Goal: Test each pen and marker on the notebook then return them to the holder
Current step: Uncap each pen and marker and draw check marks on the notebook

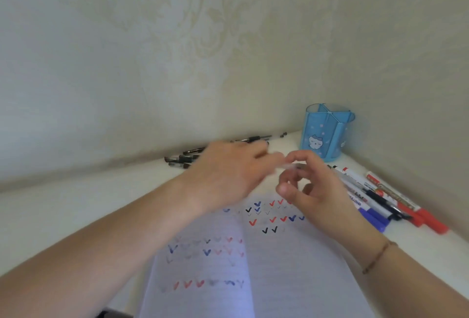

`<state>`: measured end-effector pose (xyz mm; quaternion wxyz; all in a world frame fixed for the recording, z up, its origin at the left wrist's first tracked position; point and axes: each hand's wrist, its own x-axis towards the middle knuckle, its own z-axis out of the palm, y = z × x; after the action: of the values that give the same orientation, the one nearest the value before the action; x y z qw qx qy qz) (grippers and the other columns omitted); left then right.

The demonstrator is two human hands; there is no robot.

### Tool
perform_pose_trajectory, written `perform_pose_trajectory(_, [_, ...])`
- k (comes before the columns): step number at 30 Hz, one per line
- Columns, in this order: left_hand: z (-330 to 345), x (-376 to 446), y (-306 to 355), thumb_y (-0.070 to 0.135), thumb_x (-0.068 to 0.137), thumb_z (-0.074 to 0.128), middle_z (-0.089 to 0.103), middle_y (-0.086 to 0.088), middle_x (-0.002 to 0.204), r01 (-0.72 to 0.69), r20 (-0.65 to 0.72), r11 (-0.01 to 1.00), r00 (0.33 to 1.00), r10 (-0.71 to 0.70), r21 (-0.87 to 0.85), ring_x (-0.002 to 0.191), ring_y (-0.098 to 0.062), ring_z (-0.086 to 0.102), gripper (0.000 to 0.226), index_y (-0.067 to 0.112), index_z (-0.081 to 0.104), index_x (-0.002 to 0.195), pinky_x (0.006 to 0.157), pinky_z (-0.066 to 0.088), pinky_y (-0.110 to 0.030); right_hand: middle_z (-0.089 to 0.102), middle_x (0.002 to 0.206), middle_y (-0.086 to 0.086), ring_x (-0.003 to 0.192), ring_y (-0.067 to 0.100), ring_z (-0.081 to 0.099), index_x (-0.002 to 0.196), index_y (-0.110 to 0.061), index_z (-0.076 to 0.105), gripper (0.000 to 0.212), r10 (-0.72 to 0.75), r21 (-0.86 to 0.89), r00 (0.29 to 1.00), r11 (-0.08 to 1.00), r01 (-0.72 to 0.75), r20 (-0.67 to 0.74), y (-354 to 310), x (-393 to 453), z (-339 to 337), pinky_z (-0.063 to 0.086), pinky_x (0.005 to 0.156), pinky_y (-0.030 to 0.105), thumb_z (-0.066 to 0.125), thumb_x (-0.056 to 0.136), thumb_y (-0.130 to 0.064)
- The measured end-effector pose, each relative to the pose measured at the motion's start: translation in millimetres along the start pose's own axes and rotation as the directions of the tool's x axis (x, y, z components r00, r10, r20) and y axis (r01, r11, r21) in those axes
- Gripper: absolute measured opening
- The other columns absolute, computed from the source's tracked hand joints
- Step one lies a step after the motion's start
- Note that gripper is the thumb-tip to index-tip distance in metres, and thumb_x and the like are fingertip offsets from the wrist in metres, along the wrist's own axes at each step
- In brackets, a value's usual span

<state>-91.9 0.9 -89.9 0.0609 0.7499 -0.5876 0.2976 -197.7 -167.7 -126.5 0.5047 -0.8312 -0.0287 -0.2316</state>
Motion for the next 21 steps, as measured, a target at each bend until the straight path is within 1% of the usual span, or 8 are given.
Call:
perform_pose_trajectory(1, [-1, 8, 15, 0.029, 0.091, 0.048, 0.055, 0.003, 0.081, -0.024, -0.006, 0.998, 1.0, 0.024, -0.054, 0.057, -0.021, 0.056, 0.028, 0.031, 0.045, 0.119, 0.041, 0.037, -0.026, 0.064, 0.067, 0.001, 0.058, 0.011, 0.049, 0.094, -0.029, 0.052, 0.049, 0.0, 0.198, 1.0, 0.98, 0.0, -0.001, -3, -1, 0, 0.04, 0.052, 0.023, 0.074, 0.065, -0.062])
perform_pose_trajectory(3, [2, 18, 30, 0.032, 0.094, 0.039, 0.058, 0.003, 0.081, -0.002, -0.038, 0.979, 0.999, -0.006, -0.202, 0.054, -0.023, 0.055, 0.028, 0.031, 0.039, 0.123, 0.041, 0.042, -0.031, 0.058, 0.055, -0.002, 0.049, 0.01, 0.045, 0.089, -0.02, 0.054, 0.051, 0.012, 0.369, 0.998, 0.929, 0.012, -0.062, -6, -1, -7, 0.037, 0.045, 0.021, 0.081, 0.062, -0.055])
perform_pose_trajectory(5, [9, 14, 31, 0.035, 0.099, 0.04, 0.061, 0.009, 0.081, 0.087, -0.063, 0.935, 0.991, -0.116, -0.345, 0.057, -0.018, 0.055, 0.023, 0.027, 0.044, 0.119, 0.047, 0.046, -0.034, 0.053, 0.05, -0.001, 0.043, 0.015, 0.039, 0.081, -0.021, 0.063, 0.03, 0.057, 0.409, 0.987, 0.912, 0.01, -0.151, -7, -2, -12, 0.034, 0.042, 0.023, 0.081, 0.066, -0.039])
perform_pose_trajectory(7, [19, 2, 30, 0.036, 0.099, 0.044, 0.05, 0.02, 0.07, 0.139, -0.057, 0.893, 0.982, -0.18, -0.428, 0.054, -0.011, 0.049, 0.018, 0.023, 0.049, 0.11, 0.049, 0.045, -0.031, 0.048, 0.051, 0.008, 0.042, 0.018, 0.038, 0.072, -0.021, 0.067, 0.009, 0.086, 0.407, 0.973, 0.913, 0.01, -0.216, -10, -1, -12, 0.034, 0.042, 0.025, 0.076, 0.069, -0.024])
perform_pose_trajectory(12, [35, -14, 6, 0.047, 0.099, 0.035, 0.048, 0.02, 0.075, 0.234, 0.044, 0.844, 0.969, -0.244, -0.483, 0.069, -0.001, 0.047, 0.024, 0.03, 0.051, 0.093, 0.062, 0.034, -0.015, 0.051, 0.048, 0.004, 0.04, 0.017, 0.044, 0.067, -0.018, 0.066, 0.012, 0.119, 0.513, 0.958, 0.858, 0.032, -0.26, -10, -1, -11, 0.039, 0.04, 0.024, 0.075, 0.071, -0.011])
perform_pose_trajectory(14, [29, -14, 9, 0.044, 0.099, 0.037, 0.049, 0.02, 0.074, 0.21, 0.039, 0.828, 0.974, -0.222, -0.519, 0.067, 0.004, 0.044, 0.024, 0.028, 0.053, 0.091, 0.061, 0.033, -0.01, 0.05, 0.048, 0.006, 0.041, 0.02, 0.043, 0.072, -0.016, 0.062, 0.017, 0.122, 0.58, 0.981, 0.815, -0.014, -0.148, -9, -1, -8, 0.037, 0.04, 0.024, 0.079, 0.075, -0.011])
perform_pose_trajectory(16, [23, -13, 19, 0.033, 0.1, 0.043, 0.058, 0.022, 0.077, 0.111, 0.047, 0.795, 0.994, -0.103, -0.596, 0.067, 0.012, 0.046, 0.02, 0.024, 0.06, 0.094, 0.062, 0.035, -0.01, 0.052, 0.048, 0.007, 0.04, 0.021, 0.044, 0.074, -0.017, 0.06, 0.017, 0.108, 0.526, 0.994, 0.845, -0.097, 0.01, -5, -2, 1, 0.036, 0.041, 0.025, 0.074, 0.073, -0.028])
perform_pose_trajectory(21, [17, -14, 18, 0.012, 0.099, 0.053, 0.054, 0.044, 0.078, 0.059, 0.097, 0.666, 0.995, 0.021, -0.743, 0.051, 0.016, 0.045, 0.018, 0.019, 0.069, 0.101, 0.058, 0.027, 0.003, 0.06, 0.05, 0.006, 0.042, 0.02, 0.052, 0.069, -0.026, 0.059, 0.016, 0.072, 0.366, 0.99, 0.924, -0.112, 0.122, 0, -5, 7, 0.039, 0.043, 0.028, 0.068, 0.078, -0.036])
